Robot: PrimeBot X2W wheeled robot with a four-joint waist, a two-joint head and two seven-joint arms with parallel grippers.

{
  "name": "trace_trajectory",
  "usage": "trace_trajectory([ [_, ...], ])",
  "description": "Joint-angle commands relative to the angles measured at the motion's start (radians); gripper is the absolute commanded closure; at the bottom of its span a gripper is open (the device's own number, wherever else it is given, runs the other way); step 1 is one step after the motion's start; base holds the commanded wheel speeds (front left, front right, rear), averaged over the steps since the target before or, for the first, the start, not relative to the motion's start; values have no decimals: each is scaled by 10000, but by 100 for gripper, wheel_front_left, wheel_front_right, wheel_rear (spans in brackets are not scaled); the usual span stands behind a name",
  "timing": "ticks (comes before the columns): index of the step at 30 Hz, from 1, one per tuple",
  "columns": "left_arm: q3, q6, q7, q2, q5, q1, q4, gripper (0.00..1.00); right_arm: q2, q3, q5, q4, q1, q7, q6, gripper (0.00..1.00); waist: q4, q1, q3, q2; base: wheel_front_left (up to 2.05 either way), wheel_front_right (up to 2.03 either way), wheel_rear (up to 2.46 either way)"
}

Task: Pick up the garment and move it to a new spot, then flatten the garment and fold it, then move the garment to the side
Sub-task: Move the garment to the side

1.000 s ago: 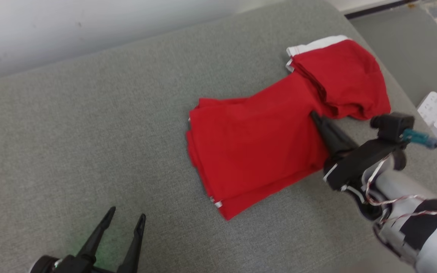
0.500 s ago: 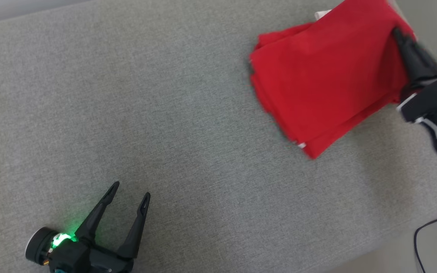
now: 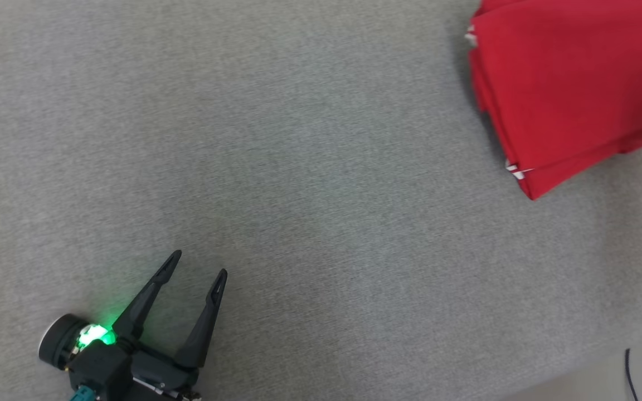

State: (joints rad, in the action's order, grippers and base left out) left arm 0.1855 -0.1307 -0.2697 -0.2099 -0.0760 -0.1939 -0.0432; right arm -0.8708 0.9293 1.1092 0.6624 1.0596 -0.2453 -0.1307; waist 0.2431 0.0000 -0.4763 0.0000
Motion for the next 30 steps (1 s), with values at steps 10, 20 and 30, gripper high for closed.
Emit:
trace_trajectory([
  [10, -156, 140, 87, -346, -124, 210, 235, 0, 1139, -1651, -2140, 3849, 1095, -209, 1, 0, -691, 0, 135, 0, 0, 0, 0],
  [20, -200, 365, 73, -85, -237, 413, 161, 0, 3352, -8027, -8045, 930, -1393, -193, 1, 0, -740, 0, 690, 0, 0, 0, 0],
  [30, -531, 708, 64, 575, -754, 830, 327, 0, 6028, -8343, -9389, -1937, -4355, -196, 1, 0, -766, 0, 1825, 0, 0, 0, 0],
])
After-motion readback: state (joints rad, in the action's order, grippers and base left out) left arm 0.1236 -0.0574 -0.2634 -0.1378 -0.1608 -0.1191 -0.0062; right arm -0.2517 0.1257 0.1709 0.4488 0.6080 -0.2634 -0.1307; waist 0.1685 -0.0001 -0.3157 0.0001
